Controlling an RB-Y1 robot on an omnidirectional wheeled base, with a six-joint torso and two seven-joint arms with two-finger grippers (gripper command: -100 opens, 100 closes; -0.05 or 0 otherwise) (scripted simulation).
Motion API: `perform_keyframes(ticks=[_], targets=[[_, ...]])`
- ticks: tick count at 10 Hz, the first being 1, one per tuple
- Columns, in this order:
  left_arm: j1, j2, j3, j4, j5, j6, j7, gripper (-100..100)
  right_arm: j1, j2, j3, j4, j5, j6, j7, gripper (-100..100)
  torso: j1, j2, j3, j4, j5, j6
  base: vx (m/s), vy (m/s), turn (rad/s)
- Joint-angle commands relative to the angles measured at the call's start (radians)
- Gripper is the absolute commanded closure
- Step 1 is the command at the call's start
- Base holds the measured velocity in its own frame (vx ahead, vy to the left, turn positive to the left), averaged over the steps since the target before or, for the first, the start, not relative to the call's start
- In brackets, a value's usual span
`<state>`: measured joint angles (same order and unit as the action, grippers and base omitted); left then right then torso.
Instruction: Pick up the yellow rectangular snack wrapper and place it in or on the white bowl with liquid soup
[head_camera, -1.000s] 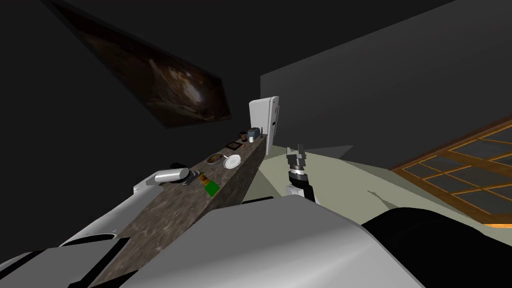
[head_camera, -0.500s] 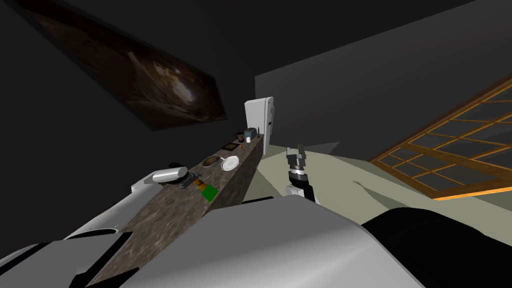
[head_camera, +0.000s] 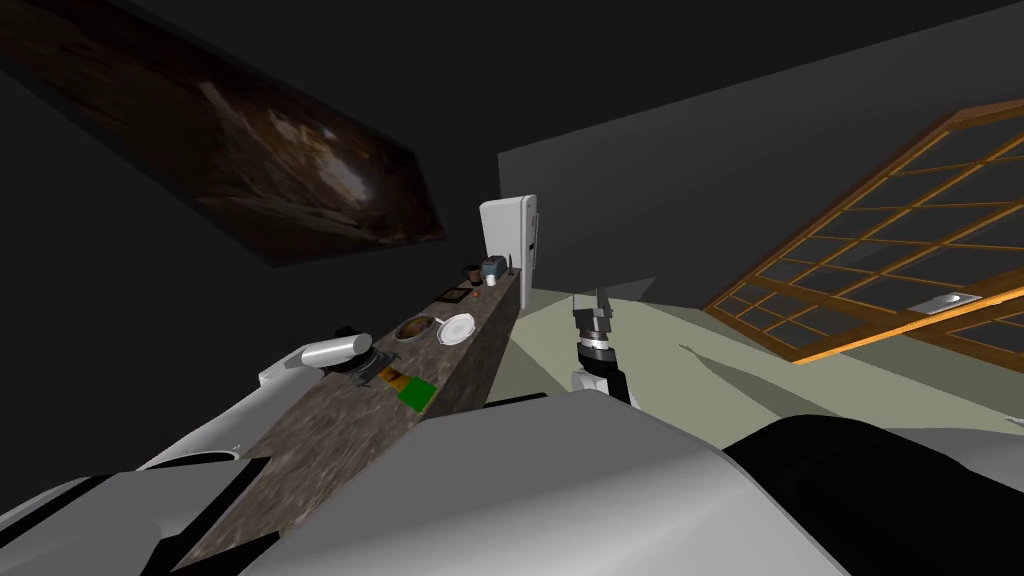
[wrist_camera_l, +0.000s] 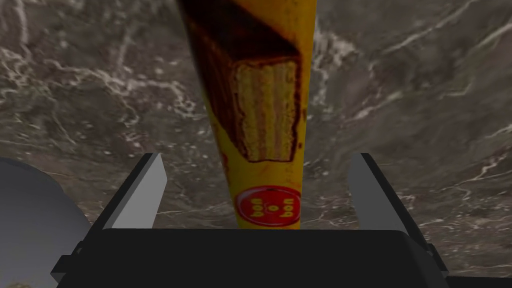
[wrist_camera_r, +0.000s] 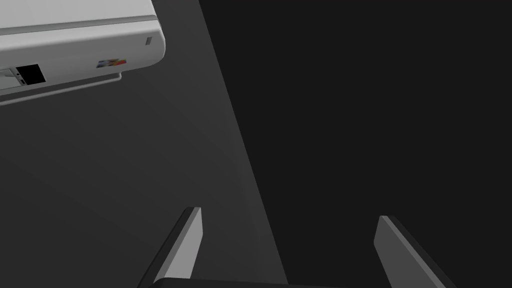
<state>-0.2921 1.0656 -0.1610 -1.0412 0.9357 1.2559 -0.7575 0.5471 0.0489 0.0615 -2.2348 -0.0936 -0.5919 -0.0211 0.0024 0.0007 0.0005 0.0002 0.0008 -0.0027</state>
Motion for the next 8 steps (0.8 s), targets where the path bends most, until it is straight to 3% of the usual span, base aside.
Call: perform_keyframes(ticks=[1, 2, 4, 5, 8], targets=[[0.0, 0.0, 0.0, 0.0, 0.0, 0.0, 0.0, 0, 0.0, 0.0, 0.0, 0.0, 0.0, 0.0, 0.0, 0, 0.0, 0.0, 0.0, 0.0, 0.0, 0.0, -0.002, 0.006, 0.006], [0.01, -0.03, -0.005, 0.017, -0.023, -0.032, 0.007, -100, 0.0, 0.0, 0.0, 0.0, 0.0, 0.0, 0.0, 0, -0.002, 0.0, 0.0, 0.0, 0.0, 0.0, 0.015, 0.04, -0.058], [0.009, -0.03, -0.005, 0.022, -0.022, -0.032, 0.003, -100, 0.0, 0.0, 0.0, 0.0, 0.0, 0.0, 0.0, 0, 0.001, -0.002, -0.001, -0.001, 0.0, 0.0, 0.01, 0.036, -0.032], [0.01, -0.032, -0.005, 0.024, -0.023, -0.036, 0.002, 100, 0.0, 0.0, 0.0, 0.0, 0.0, 0.0, 0.0, 0, -0.001, -0.001, -0.001, 0.0, 0.0, 0.0, 0.0, 0.0, 0.0], [0.01, -0.031, -0.005, 0.025, -0.022, -0.035, 0.003, 100, 0.0, 0.0, 0.0, 0.0, 0.0, 0.0, 0.0, 0, -0.002, -0.001, -0.001, 0.0, 0.0, 0.001, 0.0, 0.0, 0.0]])
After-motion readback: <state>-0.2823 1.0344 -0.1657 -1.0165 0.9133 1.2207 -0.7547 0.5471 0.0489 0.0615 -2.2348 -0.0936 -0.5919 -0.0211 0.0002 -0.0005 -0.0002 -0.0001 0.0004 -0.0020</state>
